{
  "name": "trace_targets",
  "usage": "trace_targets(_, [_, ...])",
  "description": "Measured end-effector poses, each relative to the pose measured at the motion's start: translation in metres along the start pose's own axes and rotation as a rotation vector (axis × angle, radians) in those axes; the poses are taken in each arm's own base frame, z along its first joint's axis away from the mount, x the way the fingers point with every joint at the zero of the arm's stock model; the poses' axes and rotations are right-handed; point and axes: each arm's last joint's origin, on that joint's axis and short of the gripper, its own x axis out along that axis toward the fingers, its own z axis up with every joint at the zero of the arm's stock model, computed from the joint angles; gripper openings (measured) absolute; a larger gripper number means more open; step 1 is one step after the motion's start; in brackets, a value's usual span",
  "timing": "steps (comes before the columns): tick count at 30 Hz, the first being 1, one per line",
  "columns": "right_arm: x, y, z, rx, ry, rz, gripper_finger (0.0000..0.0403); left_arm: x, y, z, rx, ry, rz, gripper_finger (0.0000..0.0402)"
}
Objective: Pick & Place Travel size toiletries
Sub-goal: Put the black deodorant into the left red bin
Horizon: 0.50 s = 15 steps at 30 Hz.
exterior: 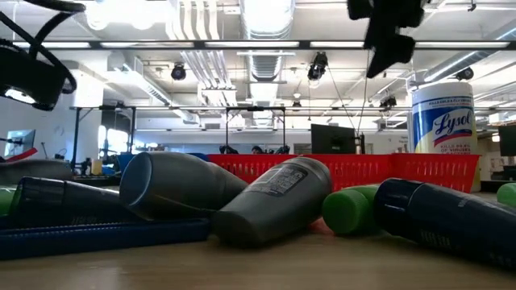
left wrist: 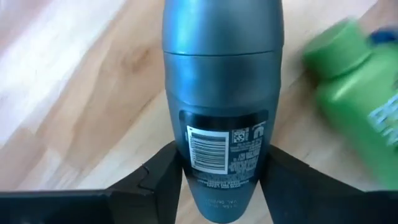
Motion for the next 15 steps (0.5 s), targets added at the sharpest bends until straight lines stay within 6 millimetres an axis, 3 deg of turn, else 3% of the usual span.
trace_targets(9, [0.027,0.005,0.031,0.118,-0.067,0.226,0.0325,-0.052,0.011,0.026,-0.056,-0.408,-0.157,0.0183])
trace_targets(15, [0.06,0.0,0.06,0.264,-0.041,0.464,0.0343,-0.073,0.014,0.055,0.165,-0.538,-0.132,0.0183])
